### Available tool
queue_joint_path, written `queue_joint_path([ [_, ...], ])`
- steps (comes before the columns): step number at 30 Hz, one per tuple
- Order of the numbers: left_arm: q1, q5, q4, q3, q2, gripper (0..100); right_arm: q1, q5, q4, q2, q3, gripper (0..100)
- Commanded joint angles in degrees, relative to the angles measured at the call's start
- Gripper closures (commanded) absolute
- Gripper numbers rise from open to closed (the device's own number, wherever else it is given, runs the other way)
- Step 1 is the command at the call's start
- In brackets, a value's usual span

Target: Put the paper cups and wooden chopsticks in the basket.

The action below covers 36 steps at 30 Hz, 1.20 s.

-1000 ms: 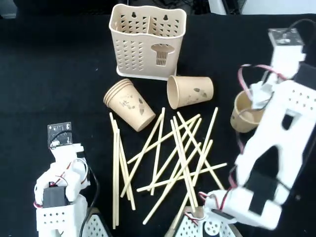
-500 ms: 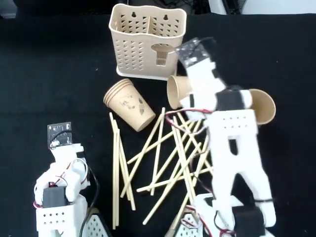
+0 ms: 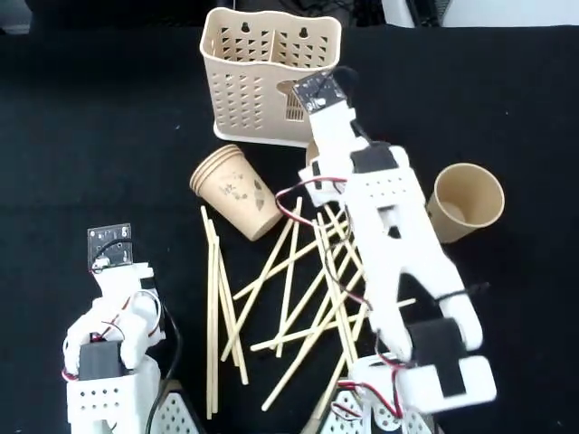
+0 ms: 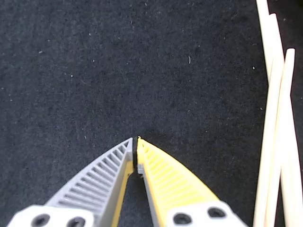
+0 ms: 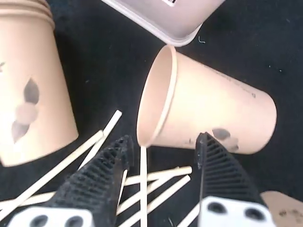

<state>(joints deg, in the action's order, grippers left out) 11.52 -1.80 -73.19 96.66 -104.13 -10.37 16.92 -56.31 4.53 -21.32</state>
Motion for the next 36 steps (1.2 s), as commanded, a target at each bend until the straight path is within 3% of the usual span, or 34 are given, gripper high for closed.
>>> queue_joint_path([
  [1, 0.0, 0.5, 0.1, 0.6, -0.1, 97, -0.4, -0.5, 2.4, -2.0, 4.4, 76.6],
  [7, 0.0, 0.5, 0.1, 0.6, -0.1, 97, 0.5, -0.4, 3.5, -3.8, 4.7, 76.8],
  [14, 0.0, 0.5, 0.1, 0.6, -0.1, 97, 4.0, 5.9, 3.5, -3.6, 4.4, 86.3],
  [24, 0.0, 0.6, 0.1, 0.6, -0.1, 97, 7.8, 6.3, 3.1, -2.7, 4.4, 98.7],
  [36, 0.0, 0.6, 0.1, 0.6, -0.1, 97, 8.1, 6.3, 1.3, 22.1, -6.7, 98.6],
])
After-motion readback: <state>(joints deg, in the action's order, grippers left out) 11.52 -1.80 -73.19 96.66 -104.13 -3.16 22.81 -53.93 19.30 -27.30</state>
